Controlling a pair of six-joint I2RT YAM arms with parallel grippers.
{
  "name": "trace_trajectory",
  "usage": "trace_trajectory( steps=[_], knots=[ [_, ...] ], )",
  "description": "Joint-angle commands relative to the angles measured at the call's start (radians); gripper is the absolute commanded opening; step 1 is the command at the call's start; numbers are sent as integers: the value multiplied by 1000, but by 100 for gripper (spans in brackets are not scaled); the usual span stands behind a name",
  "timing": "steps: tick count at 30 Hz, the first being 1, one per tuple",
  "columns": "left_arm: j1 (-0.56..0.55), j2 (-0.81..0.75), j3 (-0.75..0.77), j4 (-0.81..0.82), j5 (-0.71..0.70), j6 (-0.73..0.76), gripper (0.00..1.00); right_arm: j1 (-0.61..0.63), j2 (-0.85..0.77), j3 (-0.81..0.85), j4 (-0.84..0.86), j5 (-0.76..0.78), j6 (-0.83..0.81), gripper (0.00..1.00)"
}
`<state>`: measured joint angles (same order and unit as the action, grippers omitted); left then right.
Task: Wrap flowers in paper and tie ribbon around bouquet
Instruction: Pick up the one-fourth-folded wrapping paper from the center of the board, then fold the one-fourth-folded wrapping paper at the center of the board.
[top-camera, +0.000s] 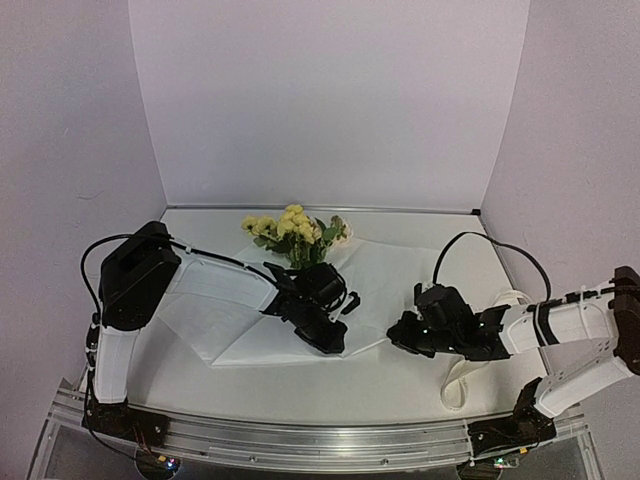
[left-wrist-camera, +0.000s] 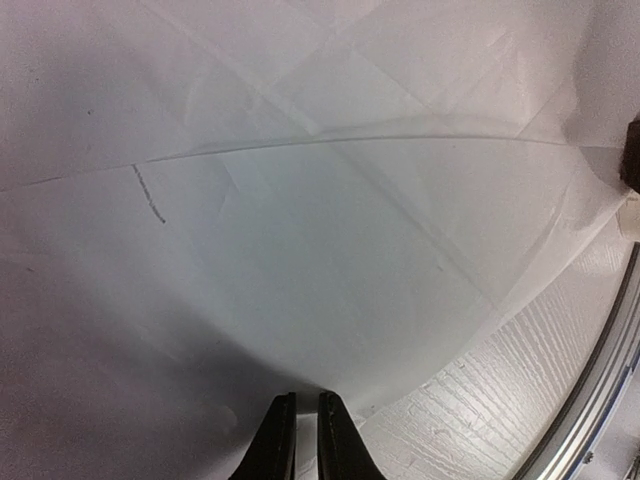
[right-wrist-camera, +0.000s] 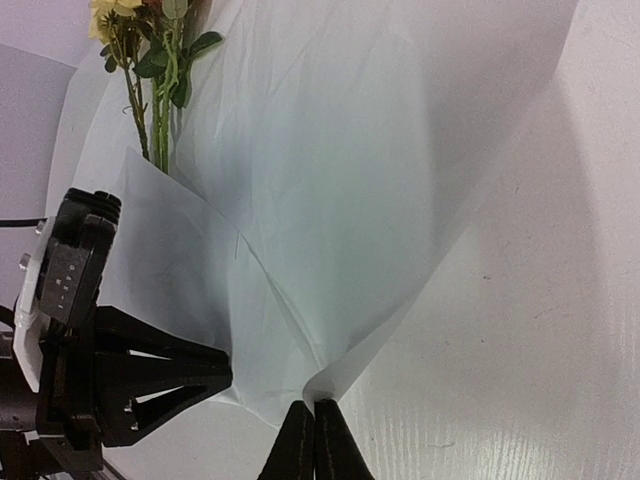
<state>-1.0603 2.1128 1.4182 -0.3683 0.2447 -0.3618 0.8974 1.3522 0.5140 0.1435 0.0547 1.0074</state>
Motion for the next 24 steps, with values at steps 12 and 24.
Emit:
trace_trajectory(
  steps=[12,24],
  knots=[
    [-77,-50,8,11,-88,150,10,-2,-68,68,-152,-15,-93,0],
    [-90,-49,-23,29,-120,183,9,-2,-94,91,-226,-15,-130,0]
  ],
)
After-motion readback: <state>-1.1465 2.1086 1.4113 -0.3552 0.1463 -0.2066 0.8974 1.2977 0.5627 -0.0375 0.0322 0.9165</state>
